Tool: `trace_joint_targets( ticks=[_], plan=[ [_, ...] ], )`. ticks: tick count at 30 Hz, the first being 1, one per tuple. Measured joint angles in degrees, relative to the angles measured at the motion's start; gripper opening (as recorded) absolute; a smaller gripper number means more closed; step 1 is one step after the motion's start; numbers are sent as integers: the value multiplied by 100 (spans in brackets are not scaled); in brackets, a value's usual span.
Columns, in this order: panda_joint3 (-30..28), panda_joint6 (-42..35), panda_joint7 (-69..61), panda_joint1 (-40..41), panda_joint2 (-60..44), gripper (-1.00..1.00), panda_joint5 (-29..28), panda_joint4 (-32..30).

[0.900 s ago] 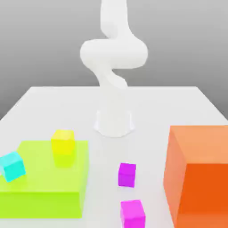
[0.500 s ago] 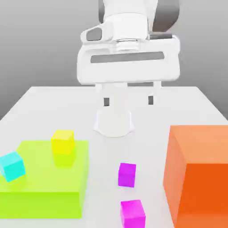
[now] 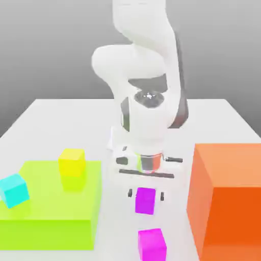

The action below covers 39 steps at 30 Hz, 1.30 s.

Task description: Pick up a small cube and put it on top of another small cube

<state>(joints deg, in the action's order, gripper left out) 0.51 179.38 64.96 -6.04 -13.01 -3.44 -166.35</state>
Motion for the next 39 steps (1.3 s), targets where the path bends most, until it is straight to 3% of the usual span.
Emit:
trace_joint_targets(
  ticks=[6,14,29,31,35,36,39],
  plan=[
    [-9,5,22,-5,-1,-100,-27,1],
    [127,-1250,-265,18,1514,-100,368,-262],
    [-1611,-4858,-3080,1767,4624,-100,-738,276],
    [-1729,-4794,-3253,1899,4609,-100,-830,229],
    [-1864,-3937,-3331,1940,4009,-100,-897,-33],
    [-1880,-3775,-3336,1944,3894,100,-906,-81],
    [-1880,-3775,-3337,1944,3894,100,-906,-81]
  ],
)
